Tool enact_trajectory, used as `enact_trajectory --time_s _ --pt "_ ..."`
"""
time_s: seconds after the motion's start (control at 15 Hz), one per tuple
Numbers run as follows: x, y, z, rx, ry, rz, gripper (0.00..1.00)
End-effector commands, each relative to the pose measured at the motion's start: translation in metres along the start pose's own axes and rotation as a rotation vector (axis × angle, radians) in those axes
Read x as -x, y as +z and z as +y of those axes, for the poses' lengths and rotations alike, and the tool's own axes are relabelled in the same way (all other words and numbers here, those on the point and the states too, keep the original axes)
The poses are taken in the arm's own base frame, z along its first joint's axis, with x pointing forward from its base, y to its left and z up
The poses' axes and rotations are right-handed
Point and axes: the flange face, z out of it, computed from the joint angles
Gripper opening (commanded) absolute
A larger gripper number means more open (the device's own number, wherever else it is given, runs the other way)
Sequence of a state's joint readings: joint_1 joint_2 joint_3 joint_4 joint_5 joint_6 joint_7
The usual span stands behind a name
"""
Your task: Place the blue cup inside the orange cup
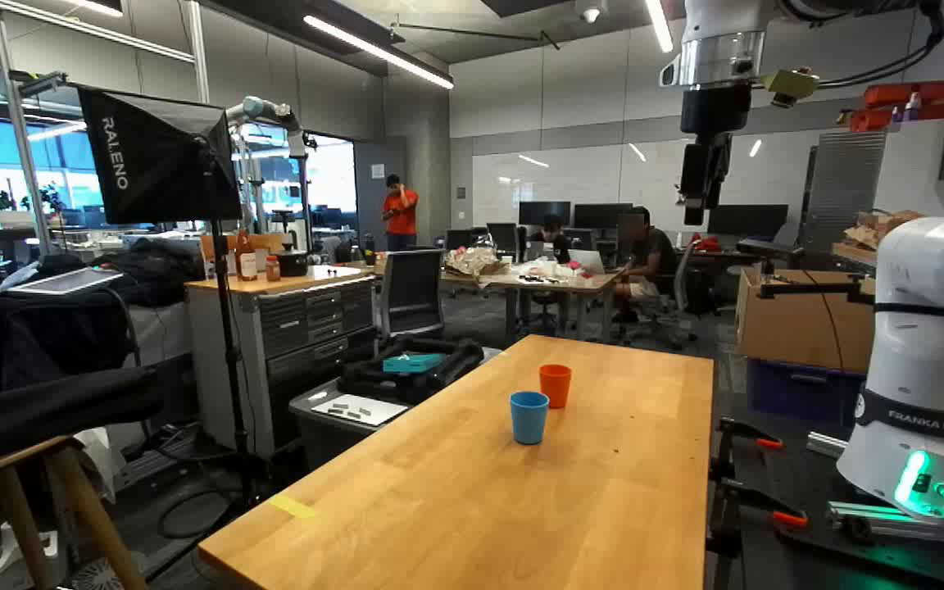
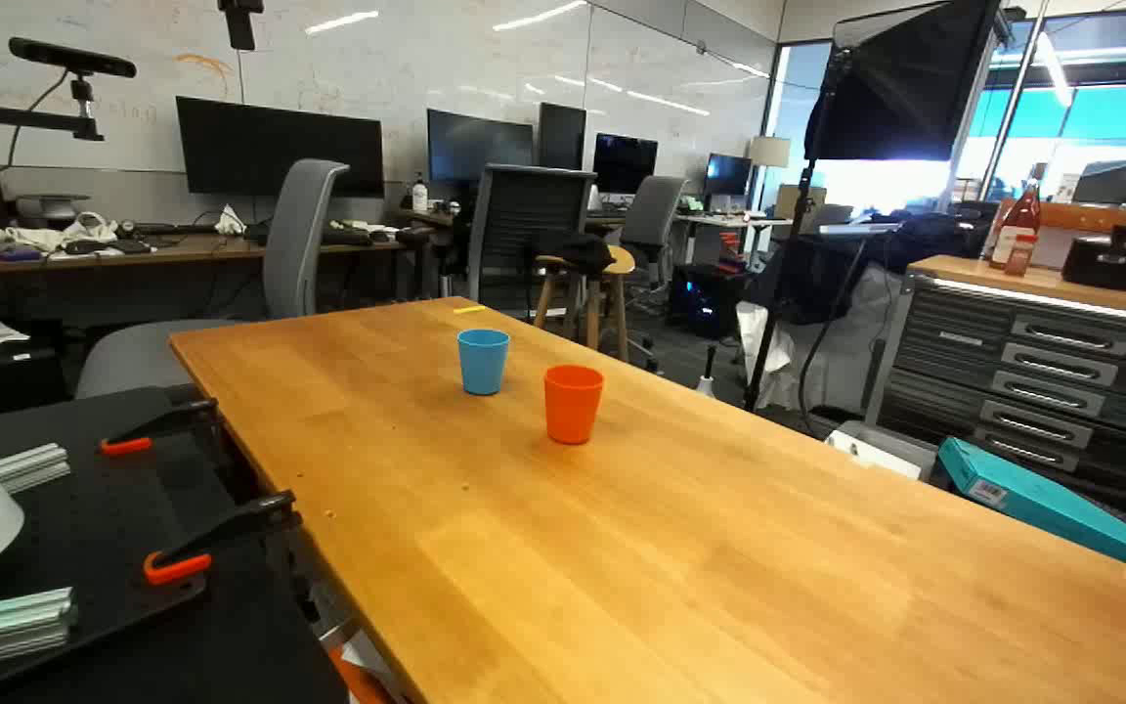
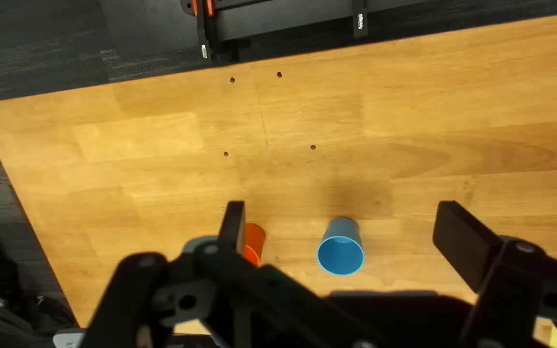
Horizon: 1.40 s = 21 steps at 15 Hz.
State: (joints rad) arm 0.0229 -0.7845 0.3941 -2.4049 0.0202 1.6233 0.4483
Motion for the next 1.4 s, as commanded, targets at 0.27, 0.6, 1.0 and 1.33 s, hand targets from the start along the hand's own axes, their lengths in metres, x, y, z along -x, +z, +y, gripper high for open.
enact_trajectory --time_s 0.27,0.6,1.0,1.33 --pt "0.000 -0.006 0.000 -0.004 0.000 0.010 1.00" --pt "0.000 -0.006 0.000 -0.004 0.000 0.010 1.00" --pt "-0.023 0.013 0.001 -0.011 0.032 -0.028 1.00" --pt "-0.087 0.091 -0.007 -0.019 0.108 -0.116 1.00"
